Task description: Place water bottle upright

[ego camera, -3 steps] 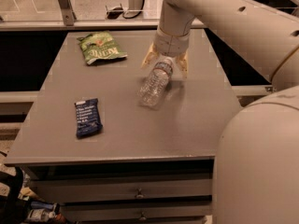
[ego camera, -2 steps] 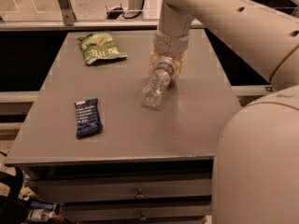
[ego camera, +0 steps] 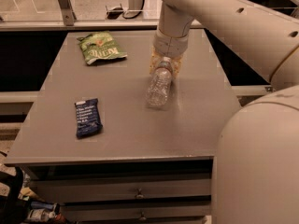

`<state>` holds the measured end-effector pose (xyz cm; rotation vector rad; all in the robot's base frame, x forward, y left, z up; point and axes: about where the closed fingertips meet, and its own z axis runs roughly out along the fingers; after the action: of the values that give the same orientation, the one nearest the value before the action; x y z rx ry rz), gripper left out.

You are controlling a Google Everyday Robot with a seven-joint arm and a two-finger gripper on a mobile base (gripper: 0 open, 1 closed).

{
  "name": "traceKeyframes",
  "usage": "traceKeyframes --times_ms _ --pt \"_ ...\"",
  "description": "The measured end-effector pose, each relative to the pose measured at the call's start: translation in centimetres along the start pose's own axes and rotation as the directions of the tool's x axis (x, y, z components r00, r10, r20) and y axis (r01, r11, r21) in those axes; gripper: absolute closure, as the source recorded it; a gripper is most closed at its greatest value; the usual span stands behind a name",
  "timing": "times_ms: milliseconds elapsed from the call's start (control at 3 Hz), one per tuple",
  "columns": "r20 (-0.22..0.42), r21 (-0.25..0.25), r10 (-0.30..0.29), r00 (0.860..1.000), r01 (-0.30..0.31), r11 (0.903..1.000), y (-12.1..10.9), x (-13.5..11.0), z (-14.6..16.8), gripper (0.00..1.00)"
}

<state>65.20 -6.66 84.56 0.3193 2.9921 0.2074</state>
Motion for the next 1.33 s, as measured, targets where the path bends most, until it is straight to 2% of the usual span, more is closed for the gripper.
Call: traceKeyframes --times_ms 333,667,1000,1333 --pt "0.013 -0.007 -0.001 1.0 0.001 1.0 0.0 -0.3 -0.2 1.0" --pt "0.192 -0.038 -0.03 0.981 0.038 0.9985 -1.5 -1.7 -3.6 1.0" --pt "0.34 -0.058 -0.046 0.939 0.07 0.9959 -2.9 -2.7 -7.1 1.0" --pt "0.478 -0.088 -0.07 0.875 0.128 0.9879 -4.3 -3.4 -10.8 1.0"
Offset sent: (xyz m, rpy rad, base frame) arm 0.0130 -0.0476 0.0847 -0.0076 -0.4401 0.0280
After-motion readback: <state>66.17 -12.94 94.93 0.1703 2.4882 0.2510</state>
